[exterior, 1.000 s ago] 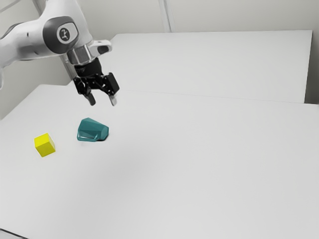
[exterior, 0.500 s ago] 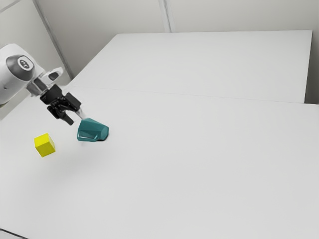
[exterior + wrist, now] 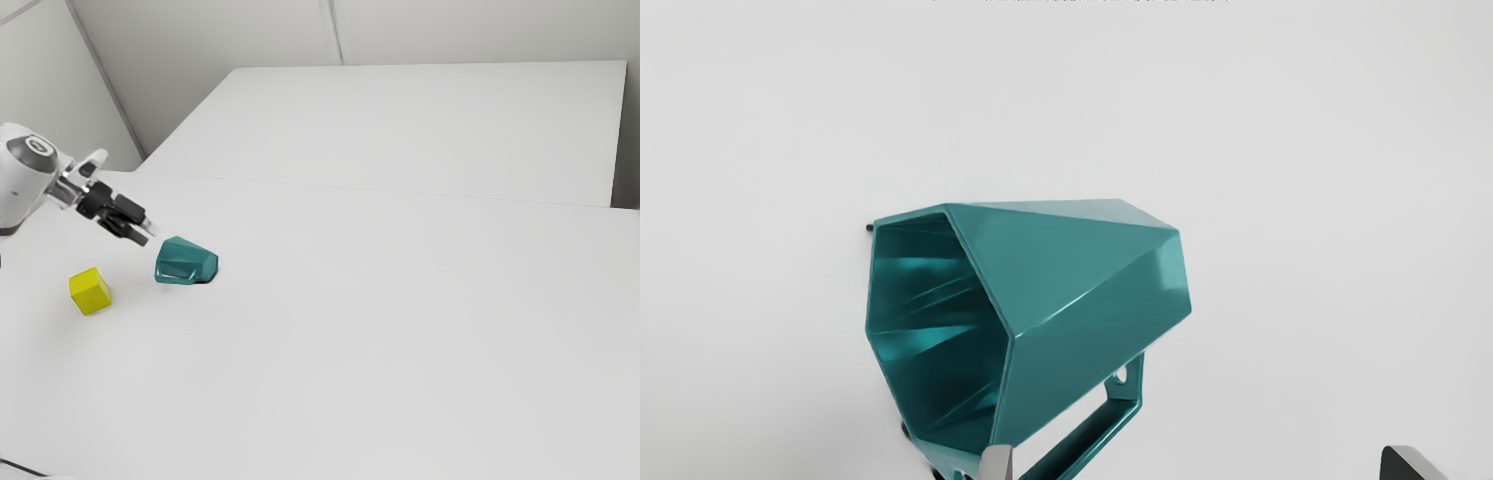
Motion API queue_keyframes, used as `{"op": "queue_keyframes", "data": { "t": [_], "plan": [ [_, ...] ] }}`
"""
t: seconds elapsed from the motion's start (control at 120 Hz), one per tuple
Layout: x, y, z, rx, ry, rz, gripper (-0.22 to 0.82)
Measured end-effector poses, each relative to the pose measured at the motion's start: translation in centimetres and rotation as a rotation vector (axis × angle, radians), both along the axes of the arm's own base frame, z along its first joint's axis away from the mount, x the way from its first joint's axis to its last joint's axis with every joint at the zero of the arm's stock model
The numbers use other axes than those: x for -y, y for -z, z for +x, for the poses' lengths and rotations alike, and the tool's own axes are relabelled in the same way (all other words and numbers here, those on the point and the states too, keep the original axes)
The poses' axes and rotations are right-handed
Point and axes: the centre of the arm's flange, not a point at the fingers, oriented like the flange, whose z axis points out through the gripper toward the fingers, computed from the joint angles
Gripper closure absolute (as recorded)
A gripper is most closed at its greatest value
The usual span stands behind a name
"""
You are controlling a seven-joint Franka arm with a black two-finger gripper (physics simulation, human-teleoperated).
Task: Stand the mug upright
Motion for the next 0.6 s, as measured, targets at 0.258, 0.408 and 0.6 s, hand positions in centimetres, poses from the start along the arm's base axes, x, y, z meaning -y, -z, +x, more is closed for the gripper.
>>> {"op": "queue_keyframes", "data": {
  "t": [0.258, 0.408, 0.6],
  "plan": [
    [-3.9, 5.0, 0.9, 0.049, 0.006, -0.055, 0.0],
    [-3.4, 5.9, 1.4, 0.073, 0.033, -0.1, 0.0],
    [-2.3, 6.6, 1.5, 0.091, 0.062, -0.189, 0.0]
  ]
}}
